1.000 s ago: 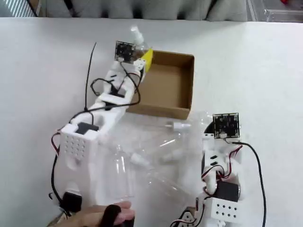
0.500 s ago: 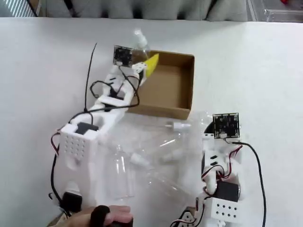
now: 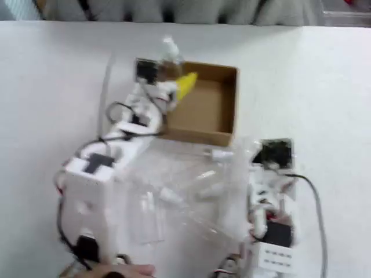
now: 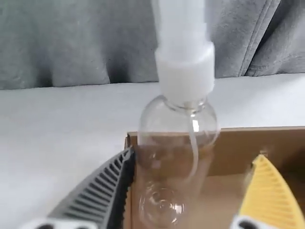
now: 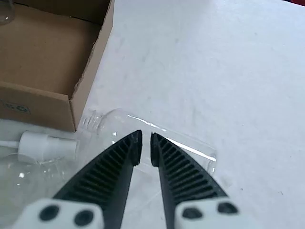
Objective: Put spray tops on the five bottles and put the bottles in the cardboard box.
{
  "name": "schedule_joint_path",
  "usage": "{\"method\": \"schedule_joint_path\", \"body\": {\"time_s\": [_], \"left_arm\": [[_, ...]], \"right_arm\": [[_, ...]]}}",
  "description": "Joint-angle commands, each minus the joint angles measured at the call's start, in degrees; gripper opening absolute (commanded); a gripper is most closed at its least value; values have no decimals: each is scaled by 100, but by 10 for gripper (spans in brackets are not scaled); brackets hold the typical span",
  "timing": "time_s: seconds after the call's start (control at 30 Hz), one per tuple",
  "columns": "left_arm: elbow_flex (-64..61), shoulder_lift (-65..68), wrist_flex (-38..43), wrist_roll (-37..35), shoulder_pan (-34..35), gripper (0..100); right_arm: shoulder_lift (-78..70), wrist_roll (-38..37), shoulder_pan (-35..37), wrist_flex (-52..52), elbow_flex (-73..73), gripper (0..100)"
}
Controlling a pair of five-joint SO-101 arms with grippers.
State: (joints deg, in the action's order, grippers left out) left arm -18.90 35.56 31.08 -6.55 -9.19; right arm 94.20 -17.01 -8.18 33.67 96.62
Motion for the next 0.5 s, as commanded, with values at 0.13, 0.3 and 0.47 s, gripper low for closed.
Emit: {"method": "schedule_joint_path", "body": {"time_s": [0.13,0.3,0.47], "left_arm": [[-1064,-1938,79,-79,-57,351],[-1952,-2993,-264,-35,-92,351],[-2708,-4259,-1407,-26,75,351]], "right_arm": [[-22,9,-57,13,53,16],[-31,9,-57,13,53,16],[-31,9,-66,13,53,16]]}}
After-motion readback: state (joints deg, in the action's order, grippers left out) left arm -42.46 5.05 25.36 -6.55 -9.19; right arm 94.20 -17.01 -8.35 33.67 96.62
